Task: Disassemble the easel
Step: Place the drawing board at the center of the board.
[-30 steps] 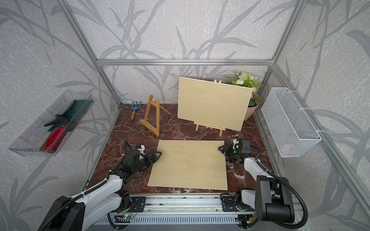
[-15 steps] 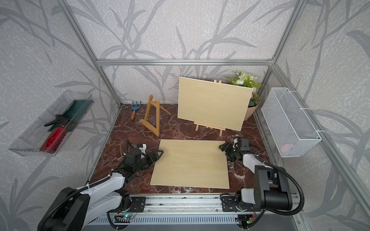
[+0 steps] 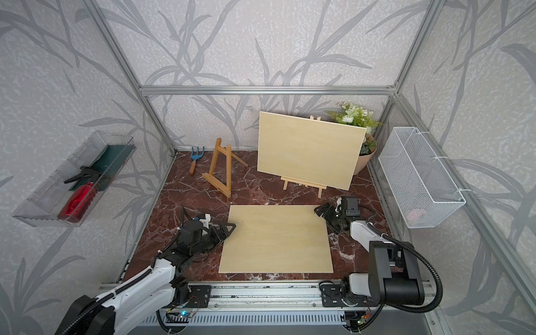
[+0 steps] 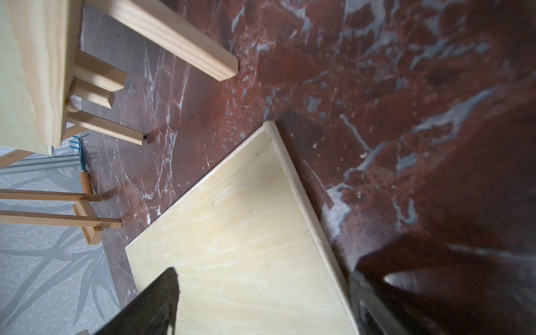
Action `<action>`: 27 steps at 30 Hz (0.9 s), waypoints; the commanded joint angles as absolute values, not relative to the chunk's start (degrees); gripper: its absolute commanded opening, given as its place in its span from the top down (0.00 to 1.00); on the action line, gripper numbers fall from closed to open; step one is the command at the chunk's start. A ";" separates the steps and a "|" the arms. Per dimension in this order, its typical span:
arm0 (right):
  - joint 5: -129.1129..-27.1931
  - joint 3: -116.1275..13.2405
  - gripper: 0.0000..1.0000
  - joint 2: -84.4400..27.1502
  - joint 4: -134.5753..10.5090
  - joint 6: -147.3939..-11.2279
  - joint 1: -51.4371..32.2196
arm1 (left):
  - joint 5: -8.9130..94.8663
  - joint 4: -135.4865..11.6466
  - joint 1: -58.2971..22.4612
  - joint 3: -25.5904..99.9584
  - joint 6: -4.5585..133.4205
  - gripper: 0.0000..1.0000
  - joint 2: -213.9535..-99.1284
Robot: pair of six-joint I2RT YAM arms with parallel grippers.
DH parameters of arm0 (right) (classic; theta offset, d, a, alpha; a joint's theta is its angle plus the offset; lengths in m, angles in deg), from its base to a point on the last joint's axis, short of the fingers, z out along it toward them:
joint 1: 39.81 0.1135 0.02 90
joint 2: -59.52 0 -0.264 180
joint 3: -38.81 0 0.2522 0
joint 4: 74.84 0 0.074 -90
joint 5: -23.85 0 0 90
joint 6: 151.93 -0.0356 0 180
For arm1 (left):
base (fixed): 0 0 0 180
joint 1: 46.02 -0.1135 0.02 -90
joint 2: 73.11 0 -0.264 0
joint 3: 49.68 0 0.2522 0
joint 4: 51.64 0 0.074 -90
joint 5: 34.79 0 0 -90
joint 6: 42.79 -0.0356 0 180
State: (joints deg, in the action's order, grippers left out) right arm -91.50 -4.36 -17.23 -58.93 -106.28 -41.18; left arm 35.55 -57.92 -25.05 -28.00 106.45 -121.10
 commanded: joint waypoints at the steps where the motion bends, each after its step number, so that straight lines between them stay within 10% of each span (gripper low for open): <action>1: -90.61 -5.52 0.04 -15.06 -56.17 -105.82 -40.69 | 35.67 -62.79 -24.65 -29.14 107.25 0.01 -118.35; 19: -92.08 -3.03 0.03 5.03 -53.19 -106.34 -39.36 | 36.30 -70.54 -24.40 -19.76 93.42 0.01 -121.21; 27: -77.82 -8.46 0.03 13.64 -63.96 -102.04 -17.36 | 37.70 -74.82 -24.22 -22.91 93.87 0.01 -106.60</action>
